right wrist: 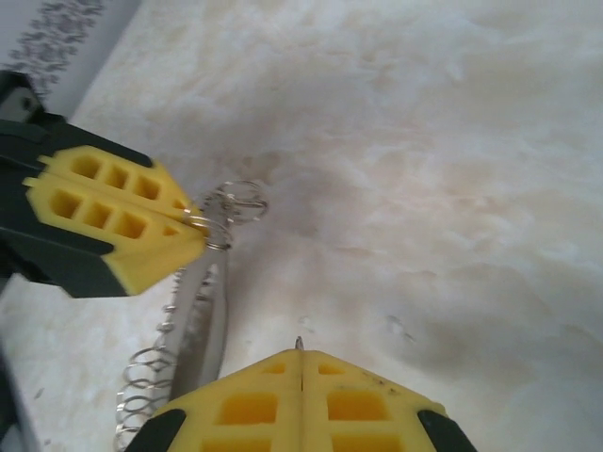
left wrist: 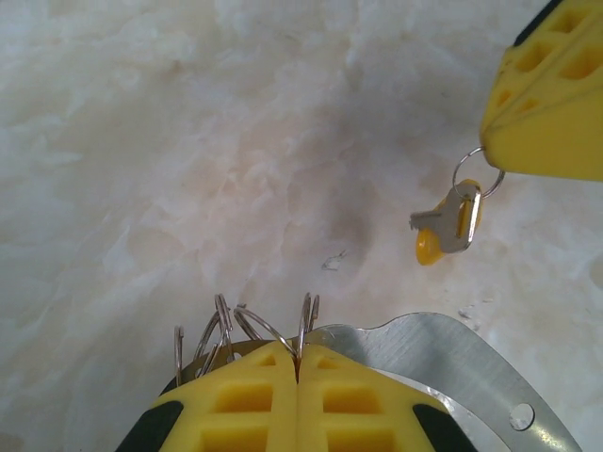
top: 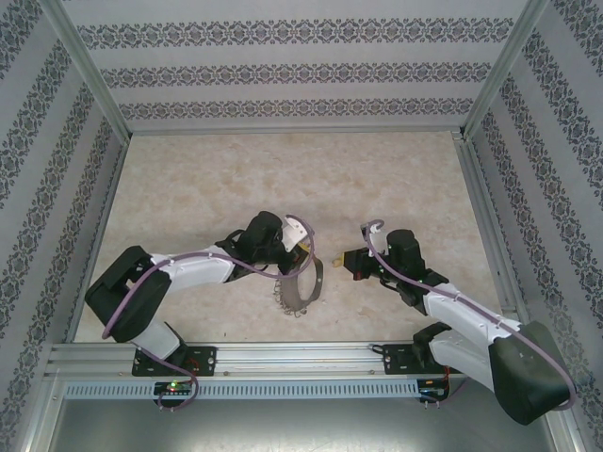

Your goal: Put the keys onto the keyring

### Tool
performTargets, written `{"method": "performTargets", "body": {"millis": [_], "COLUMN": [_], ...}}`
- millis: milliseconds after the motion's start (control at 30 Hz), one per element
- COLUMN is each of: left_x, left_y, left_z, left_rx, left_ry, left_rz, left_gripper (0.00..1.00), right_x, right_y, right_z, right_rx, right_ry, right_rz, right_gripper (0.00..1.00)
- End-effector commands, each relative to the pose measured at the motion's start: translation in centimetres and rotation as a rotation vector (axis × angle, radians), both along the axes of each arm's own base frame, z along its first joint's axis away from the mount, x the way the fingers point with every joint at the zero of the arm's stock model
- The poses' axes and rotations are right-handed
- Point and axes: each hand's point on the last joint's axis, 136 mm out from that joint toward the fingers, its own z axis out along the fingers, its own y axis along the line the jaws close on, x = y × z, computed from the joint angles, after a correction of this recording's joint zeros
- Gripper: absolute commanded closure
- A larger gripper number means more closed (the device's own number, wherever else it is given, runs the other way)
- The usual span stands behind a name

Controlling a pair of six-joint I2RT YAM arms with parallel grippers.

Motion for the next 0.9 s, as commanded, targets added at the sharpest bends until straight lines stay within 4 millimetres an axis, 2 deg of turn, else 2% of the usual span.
{"method": "performTargets", "body": {"millis": [0,133,167,233,433,867], "left_x": [-0.5,-0.7,-0.8,-0.9,-1.0,-1.3], "left_y": [-1.0,-1.1,-1.2,-1.3,-1.7,-2.3], "left_z": [2.5,3.4,3.4,3.5,3.5,4.0], "left_rx": [-0.068,-0.082,-0.084,-0.088,-0.097,-0.113], "left_ry": [-0.080,-0.084,-0.080,-0.078,-0.056,-0.042], "left_rz": [-0.064,-0.071,-0.076,-0.083,-0.100,-0.130], "left_gripper": [1.00,1.00,1.00,1.00,1.00,1.00], "right_x": [-0.8,-1.0,-1.1,-0.6,-0.4,-0.4], "right_y": [1.3,2.0,2.2,2.8,4.3,5.8], "right_z": [2.6,3.2,2.9,3.9,4.4,3.4], "right_rx": [0.078,0.094,0.093,0.098,0.082,0.034], "right_ry": [-0.069,-0.067,-0.059,-0.080,-0.097,-0.080], "right_rz": [0.099,0.151,0.163,0.181,0.228,0.281], "right_gripper": [1.00,1.00,1.00,1.00,1.00,1.00]}}
